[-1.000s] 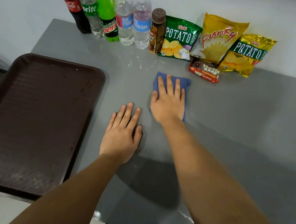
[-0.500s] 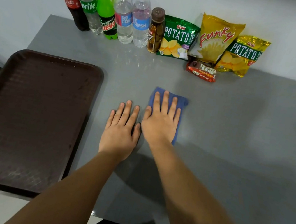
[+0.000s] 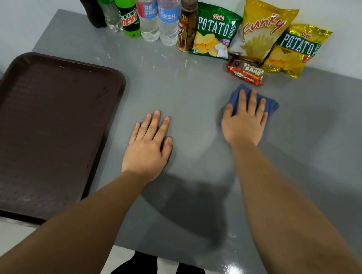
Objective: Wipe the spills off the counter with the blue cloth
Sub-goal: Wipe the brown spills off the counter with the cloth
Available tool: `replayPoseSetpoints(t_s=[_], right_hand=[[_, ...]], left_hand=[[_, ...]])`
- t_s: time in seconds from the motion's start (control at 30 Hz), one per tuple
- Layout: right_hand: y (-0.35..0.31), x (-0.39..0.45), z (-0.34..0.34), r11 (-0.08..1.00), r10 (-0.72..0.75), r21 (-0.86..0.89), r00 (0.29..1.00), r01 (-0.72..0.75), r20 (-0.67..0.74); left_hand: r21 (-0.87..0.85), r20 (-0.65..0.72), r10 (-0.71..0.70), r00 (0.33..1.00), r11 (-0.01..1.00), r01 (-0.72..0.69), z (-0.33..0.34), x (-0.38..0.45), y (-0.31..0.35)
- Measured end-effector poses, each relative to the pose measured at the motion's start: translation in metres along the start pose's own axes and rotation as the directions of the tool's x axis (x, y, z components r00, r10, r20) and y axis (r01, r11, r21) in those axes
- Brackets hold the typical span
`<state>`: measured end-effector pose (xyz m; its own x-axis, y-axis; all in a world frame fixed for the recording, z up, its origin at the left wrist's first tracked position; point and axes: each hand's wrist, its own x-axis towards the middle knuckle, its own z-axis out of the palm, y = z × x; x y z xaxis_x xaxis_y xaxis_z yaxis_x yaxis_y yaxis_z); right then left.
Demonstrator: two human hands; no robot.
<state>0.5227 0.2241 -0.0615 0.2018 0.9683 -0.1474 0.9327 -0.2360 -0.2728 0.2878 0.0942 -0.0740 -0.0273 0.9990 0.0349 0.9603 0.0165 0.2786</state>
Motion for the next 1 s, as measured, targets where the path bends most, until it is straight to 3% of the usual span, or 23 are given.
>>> replayPoseSetpoints(t_s=[0.2, 0.37, 0.6, 0.8, 1.0], right_hand=[[0.042, -0.115, 0.008, 0.999, 0.028, -0.021, 0.996, -0.03, -0.087], [0.014, -0.211, 0.035, 0.995, -0.081, -0.065, 0.993, 0.076, -0.086], [-0.002, -0.179, 0.027, 0.961, -0.274, -0.045, 0.961, 0.273, -0.038], [0.054, -0.146, 0.005, 0.995, -0.078, -0.073, 0.996, 0.075, -0.034], [0.109, -0.19, -0.005, 0.998, 0.027, -0.049, 0.996, -0.031, -0.081]], left_hand=[[-0.034, 0.034, -0.005, 0.999, 0.999, 0.006, -0.004, 0.0, 0.002], [-0.04, 0.033, -0.005, 0.999, 0.999, 0.006, -0.009, 0.0, 0.004], [-0.071, 0.067, -0.013, 0.998, 0.997, 0.018, -0.023, 0.003, 0.008], [-0.079, 0.003, 0.042, 0.999, 0.996, -0.041, -0.047, -0.011, 0.011], [-0.113, -0.024, 0.011, 1.0, 0.994, -0.014, -0.062, -0.038, 0.015]])
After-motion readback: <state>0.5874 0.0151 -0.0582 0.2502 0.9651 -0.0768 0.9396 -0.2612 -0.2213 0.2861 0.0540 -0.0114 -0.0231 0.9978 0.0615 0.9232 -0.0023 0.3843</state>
